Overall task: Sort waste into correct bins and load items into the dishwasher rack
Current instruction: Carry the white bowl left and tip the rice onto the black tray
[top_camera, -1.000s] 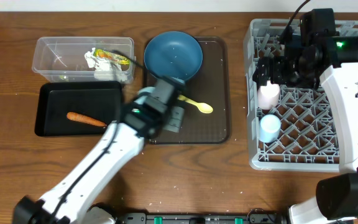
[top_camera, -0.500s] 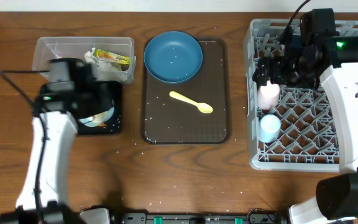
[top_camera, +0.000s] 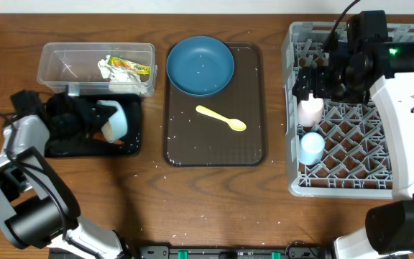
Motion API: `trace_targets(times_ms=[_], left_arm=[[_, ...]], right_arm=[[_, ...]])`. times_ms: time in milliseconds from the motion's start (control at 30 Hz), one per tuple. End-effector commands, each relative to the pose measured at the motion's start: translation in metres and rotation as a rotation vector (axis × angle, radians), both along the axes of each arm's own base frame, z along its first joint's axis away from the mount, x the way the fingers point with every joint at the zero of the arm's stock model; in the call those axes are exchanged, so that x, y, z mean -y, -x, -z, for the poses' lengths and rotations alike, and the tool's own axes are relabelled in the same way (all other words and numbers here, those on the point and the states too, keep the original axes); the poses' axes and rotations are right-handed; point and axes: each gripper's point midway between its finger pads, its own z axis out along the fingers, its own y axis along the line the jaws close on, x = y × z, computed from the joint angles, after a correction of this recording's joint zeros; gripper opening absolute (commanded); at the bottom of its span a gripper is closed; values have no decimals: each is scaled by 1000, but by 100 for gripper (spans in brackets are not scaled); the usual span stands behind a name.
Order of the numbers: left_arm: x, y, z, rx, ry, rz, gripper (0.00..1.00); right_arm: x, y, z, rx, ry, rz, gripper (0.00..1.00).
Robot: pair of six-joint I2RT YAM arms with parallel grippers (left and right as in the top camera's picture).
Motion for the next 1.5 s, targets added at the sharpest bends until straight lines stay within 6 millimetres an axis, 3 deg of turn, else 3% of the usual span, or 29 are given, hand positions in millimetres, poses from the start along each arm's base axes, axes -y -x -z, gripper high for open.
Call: trace_targets(times_ms=[0, 200, 667, 1467], left_arm=[[-8, -3, -32, 119, 141, -8, 6], [-14, -1, -66, 235, 303, -10, 6], [-35, 3, -66, 153, 369, -95, 6], [-35, 3, -67, -127, 585, -182, 6]], right_arm=[[0, -1, -11, 35, 1, -11, 99], [0, -2, -11, 38, 0, -11, 99], [0, -2, -11, 38, 0, -11, 99], [0, -1, -11, 35, 1, -11, 99]])
